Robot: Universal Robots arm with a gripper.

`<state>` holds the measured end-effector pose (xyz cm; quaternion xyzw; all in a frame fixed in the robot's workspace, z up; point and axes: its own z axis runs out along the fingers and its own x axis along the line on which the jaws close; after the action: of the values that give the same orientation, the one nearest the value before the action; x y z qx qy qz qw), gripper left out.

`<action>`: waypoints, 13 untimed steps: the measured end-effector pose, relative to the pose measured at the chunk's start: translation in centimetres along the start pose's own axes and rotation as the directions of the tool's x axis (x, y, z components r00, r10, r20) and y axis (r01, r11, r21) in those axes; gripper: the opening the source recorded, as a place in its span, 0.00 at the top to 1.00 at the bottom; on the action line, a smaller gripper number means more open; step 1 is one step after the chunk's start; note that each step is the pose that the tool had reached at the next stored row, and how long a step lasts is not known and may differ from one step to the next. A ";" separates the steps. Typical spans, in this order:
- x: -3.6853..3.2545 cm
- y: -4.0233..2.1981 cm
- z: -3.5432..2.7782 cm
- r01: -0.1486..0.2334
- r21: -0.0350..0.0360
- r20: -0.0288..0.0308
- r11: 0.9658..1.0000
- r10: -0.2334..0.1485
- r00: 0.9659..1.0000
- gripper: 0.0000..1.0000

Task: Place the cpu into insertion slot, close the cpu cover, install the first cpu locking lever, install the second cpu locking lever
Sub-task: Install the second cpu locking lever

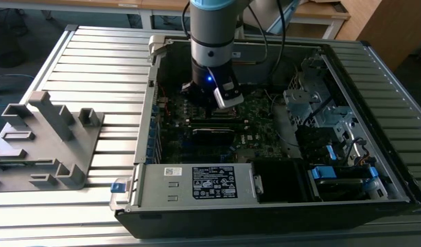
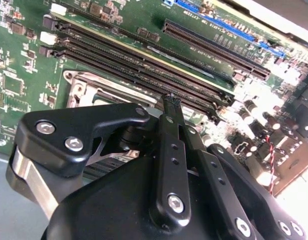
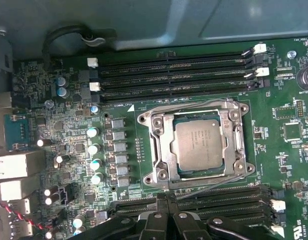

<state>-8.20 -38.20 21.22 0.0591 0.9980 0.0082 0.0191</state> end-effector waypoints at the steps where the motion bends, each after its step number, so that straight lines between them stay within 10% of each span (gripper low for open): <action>1: 0.00 0.00 0.02 0.000 0.000 0.000 1.000 0.000 1.000 0.89; 13: 0.06 -0.01 0.32 0.000 0.000 0.000 1.000 0.000 1.000 0.89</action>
<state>-8.25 -38.19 20.91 0.0592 0.9980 0.0082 0.0192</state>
